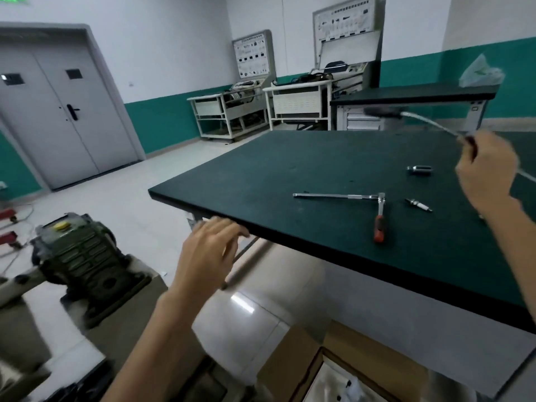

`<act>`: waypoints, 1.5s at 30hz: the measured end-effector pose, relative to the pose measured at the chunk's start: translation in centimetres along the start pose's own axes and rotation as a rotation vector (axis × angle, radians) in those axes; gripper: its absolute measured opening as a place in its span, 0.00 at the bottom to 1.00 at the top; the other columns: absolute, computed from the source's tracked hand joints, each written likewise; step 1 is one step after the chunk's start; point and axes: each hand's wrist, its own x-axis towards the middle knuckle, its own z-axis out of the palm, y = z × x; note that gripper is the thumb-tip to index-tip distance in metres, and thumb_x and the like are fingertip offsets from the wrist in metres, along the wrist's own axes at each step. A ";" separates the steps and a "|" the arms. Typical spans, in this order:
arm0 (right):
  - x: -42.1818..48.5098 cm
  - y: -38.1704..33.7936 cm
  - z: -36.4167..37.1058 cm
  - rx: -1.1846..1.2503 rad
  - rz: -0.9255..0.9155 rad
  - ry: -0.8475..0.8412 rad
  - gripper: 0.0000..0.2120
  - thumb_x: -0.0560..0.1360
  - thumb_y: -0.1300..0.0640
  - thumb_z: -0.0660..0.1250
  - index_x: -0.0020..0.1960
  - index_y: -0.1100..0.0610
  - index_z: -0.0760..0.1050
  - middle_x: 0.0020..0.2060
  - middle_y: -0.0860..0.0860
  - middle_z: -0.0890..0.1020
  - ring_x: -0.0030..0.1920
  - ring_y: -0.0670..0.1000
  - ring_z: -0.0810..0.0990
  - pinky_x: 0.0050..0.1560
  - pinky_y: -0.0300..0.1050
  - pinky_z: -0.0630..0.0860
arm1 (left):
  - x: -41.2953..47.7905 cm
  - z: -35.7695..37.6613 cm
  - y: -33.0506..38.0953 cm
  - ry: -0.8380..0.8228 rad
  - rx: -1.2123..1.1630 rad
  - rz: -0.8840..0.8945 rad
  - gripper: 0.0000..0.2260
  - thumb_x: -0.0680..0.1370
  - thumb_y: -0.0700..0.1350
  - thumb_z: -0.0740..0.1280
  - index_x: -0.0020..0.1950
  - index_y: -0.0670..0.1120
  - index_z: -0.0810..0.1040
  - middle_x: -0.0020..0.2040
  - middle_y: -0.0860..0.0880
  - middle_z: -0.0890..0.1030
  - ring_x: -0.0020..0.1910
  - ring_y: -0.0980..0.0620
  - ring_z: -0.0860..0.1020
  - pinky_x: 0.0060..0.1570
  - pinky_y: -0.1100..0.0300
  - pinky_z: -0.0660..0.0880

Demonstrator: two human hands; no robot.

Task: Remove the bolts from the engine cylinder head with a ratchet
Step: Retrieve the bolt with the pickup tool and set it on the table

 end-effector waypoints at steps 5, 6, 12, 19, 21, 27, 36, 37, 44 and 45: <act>1.7 -12.7 -5.5 0.334 -0.238 0.098 0.17 0.80 0.48 0.54 0.41 0.58 0.71 0.34 0.59 0.74 0.37 0.59 0.72 0.41 0.54 0.69 | 0.6 -9.7 -1.2 0.323 0.079 -0.064 0.09 0.78 0.35 0.64 0.55 0.41 0.81 0.54 0.45 0.81 0.57 0.45 0.76 0.58 0.51 0.69; 1.4 -15.7 -6.5 0.414 -0.281 0.123 0.17 0.81 0.49 0.54 0.36 0.56 0.67 0.29 0.57 0.70 0.34 0.57 0.68 0.38 0.53 0.66 | 0.4 -12.2 -1.2 0.378 0.084 -0.079 0.10 0.79 0.36 0.63 0.57 0.41 0.80 0.56 0.45 0.81 0.58 0.47 0.75 0.60 0.53 0.68; -5.0 -32.6 -9.6 1.064 -0.519 0.037 0.19 0.75 0.64 0.59 0.26 0.61 0.64 0.22 0.55 0.64 0.28 0.51 0.61 0.34 0.50 0.61 | -4.9 -24.7 -0.5 0.515 0.132 -0.144 0.12 0.79 0.37 0.59 0.57 0.42 0.80 0.54 0.52 0.79 0.56 0.58 0.73 0.57 0.64 0.68; -12.9 -52.6 -19.0 1.975 -0.461 -0.284 0.16 0.72 0.64 0.60 0.27 0.53 0.65 0.24 0.45 0.62 0.28 0.48 0.59 0.35 0.44 0.58 | -11.6 -31.8 -1.1 0.271 0.362 -0.128 0.27 0.74 0.33 0.63 0.73 0.43 0.66 0.72 0.46 0.69 0.72 0.48 0.65 0.72 0.49 0.60; -15.0 -56.6 -22.7 2.181 -0.468 -0.380 0.16 0.71 0.64 0.59 0.26 0.54 0.64 0.23 0.48 0.62 0.27 0.49 0.59 0.35 0.47 0.58 | -13.3 -33.6 -1.9 0.223 0.410 -0.126 0.28 0.73 0.34 0.65 0.73 0.41 0.65 0.73 0.43 0.67 0.73 0.45 0.63 0.72 0.48 0.59; -19.0 -63.2 -30.5 2.666 -0.215 -0.783 0.17 0.69 0.62 0.60 0.25 0.54 0.56 0.22 0.50 0.57 0.27 0.49 0.56 0.32 0.45 0.55 | -19.9 -37.9 -3.1 0.457 0.319 -0.221 0.18 0.79 0.45 0.56 0.51 0.30 0.76 0.41 0.36 0.80 0.41 0.37 0.78 0.44 0.50 0.71; -23.8 -62.5 -30.0 2.446 -0.485 -0.844 0.13 0.66 0.72 0.58 0.49 0.62 0.71 0.45 0.60 0.77 0.54 0.61 0.76 0.62 0.57 0.68 | -26.3 -39.0 -5.8 0.639 0.296 -0.383 0.04 0.78 0.32 0.62 0.47 0.31 0.75 0.38 0.38 0.78 0.35 0.42 0.75 0.35 0.57 0.66; -23.8 -62.2 -29.9 2.351 -0.583 -0.800 0.17 0.65 0.74 0.59 0.51 0.61 0.71 0.48 0.61 0.76 0.57 0.63 0.74 0.64 0.58 0.67 | -26.3 -38.9 -6.1 0.638 0.284 -0.380 0.05 0.79 0.33 0.61 0.48 0.31 0.75 0.39 0.38 0.79 0.36 0.42 0.75 0.35 0.56 0.68; -22.6 -62.6 -30.8 2.309 -0.589 -0.512 0.14 0.78 0.53 0.61 0.34 0.46 0.71 0.26 0.43 0.69 0.25 0.52 0.67 0.29 0.53 0.66 | -26.1 -37.0 -9.2 0.646 0.274 -0.387 0.05 0.79 0.33 0.61 0.49 0.32 0.76 0.40 0.39 0.79 0.37 0.44 0.74 0.37 0.53 0.71; -23.0 -62.8 -30.7 2.310 -0.533 -0.508 0.14 0.78 0.52 0.60 0.33 0.43 0.70 0.25 0.43 0.66 0.24 0.51 0.64 0.27 0.51 0.63 | -26.3 -36.7 -9.8 0.650 0.266 -0.404 0.05 0.79 0.31 0.61 0.50 0.32 0.76 0.40 0.39 0.79 0.37 0.45 0.74 0.38 0.56 0.70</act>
